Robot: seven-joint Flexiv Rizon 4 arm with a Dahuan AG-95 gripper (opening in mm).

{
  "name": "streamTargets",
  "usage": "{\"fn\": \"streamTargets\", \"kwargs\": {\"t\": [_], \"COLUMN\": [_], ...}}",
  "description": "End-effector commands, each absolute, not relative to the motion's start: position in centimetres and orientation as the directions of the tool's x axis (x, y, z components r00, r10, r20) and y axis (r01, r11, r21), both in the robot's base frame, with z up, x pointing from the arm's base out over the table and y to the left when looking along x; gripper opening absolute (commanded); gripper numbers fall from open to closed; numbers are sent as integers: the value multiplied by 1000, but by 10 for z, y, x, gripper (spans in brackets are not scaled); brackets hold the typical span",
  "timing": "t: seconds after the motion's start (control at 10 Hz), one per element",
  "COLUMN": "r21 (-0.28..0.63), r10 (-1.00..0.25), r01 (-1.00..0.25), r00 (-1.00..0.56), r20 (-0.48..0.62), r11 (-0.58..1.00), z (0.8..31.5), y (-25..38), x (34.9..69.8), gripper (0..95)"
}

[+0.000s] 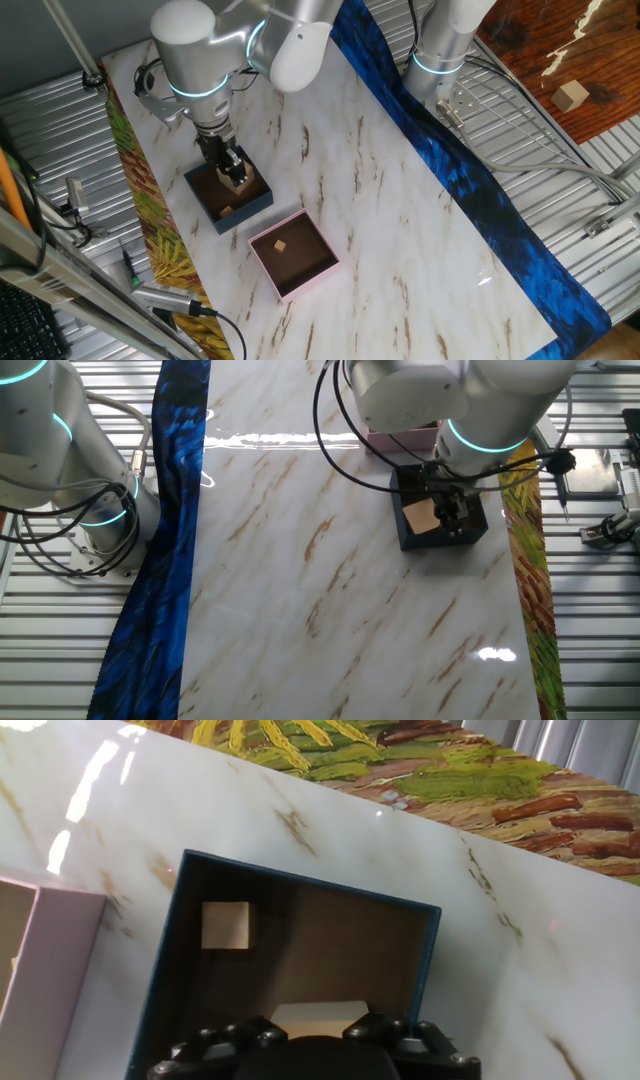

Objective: Move an object from one box to another

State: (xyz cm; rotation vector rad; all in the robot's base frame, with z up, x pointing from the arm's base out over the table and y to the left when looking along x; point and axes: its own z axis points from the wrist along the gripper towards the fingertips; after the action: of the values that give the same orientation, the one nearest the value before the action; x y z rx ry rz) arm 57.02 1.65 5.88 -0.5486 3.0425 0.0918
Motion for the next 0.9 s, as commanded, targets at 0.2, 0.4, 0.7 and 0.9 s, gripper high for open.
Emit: {"fn": "streamTargets", "kwargs": {"t": [0.2, 0.4, 0.7, 0.9], "r21": [52, 57, 64, 66], "r10": [-349, -348, -347, -346], "r01": [-352, -351, -350, -349], "r00": [-935, -936, -937, -937], "r20": [-60, -60, -46, -41], "r11": [935, 935, 935, 935], "z": [59, 61, 73, 86], "y": [16, 17, 17, 17], "x": [569, 571, 575, 577], "gripper": [0, 0, 0, 0]}}
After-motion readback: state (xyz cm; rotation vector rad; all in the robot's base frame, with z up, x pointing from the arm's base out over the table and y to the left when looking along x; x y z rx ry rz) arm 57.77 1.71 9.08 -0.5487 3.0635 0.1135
